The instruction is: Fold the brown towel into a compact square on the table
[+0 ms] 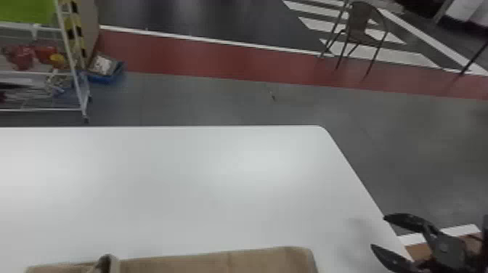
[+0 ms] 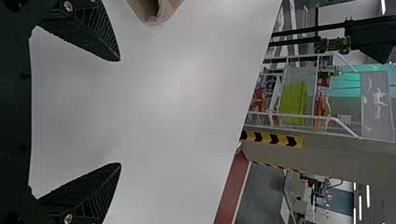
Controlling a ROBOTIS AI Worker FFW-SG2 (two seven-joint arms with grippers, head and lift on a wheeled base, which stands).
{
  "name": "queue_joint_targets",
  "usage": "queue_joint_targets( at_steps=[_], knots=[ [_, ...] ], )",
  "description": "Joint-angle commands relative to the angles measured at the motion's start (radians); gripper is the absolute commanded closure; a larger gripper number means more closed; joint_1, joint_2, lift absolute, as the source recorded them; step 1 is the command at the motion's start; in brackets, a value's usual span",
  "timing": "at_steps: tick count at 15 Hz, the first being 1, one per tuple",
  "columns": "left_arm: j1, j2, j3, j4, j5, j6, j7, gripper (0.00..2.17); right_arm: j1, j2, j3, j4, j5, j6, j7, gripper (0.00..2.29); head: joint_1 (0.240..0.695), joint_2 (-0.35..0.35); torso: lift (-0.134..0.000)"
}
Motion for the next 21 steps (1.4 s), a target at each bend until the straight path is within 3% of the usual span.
queue_joint_targets(
  at_steps=[1, 6, 9, 10, 11, 12, 15, 21],
  knots=[
    [-0.002, -0.003, -0.092, 0.002, 0.001, -0.019, 0.056, 1.83, 0.000, -0.002, 0.005, 0.008, -0.008, -0.012, 0.003, 0.08, 0.695, -0.350, -0.122],
    [-0.058, -0.003, -0.207, 0.015, 0.002, -0.022, 0.175, 1.83, 0.002, -0.004, 0.008, 0.019, -0.014, -0.018, 0.003, 0.08, 0.695, -0.350, -0.122],
    [-0.065, -0.003, -0.261, 0.058, 0.001, -0.025, 0.178, 1.80, 0.002, -0.007, 0.008, 0.023, -0.017, -0.030, 0.003, 0.08, 0.695, -0.350, -0.122],
    [-0.065, -0.003, -0.267, 0.065, 0.004, -0.025, 0.160, 1.38, 0.002, -0.008, 0.010, 0.028, -0.017, -0.030, 0.003, 0.08, 0.695, -0.350, -0.122],
    [-0.061, -0.003, -0.278, 0.069, 0.013, -0.025, 0.161, 0.59, 0.002, -0.013, 0.011, 0.034, -0.019, -0.030, 0.003, 0.08, 0.695, -0.350, -0.122],
    [-0.058, -0.003, -0.301, 0.077, 0.014, -0.025, 0.168, 0.00, -0.001, -0.016, 0.013, 0.042, -0.019, -0.033, 0.003, 0.08, 0.695, -0.350, -0.122],
    [-0.064, -0.003, -0.341, 0.109, 0.016, -0.087, 0.178, 0.03, -0.005, -0.014, 0.019, 0.040, -0.019, -0.039, 0.003, 0.08, 0.695, -0.350, -0.122],
    [-0.065, -0.003, -0.335, 0.114, 0.045, -0.102, 0.186, 0.03, -0.001, -0.007, 0.019, 0.020, -0.039, -0.012, 0.003, 0.08, 0.695, -0.350, -0.122]
  ],
)
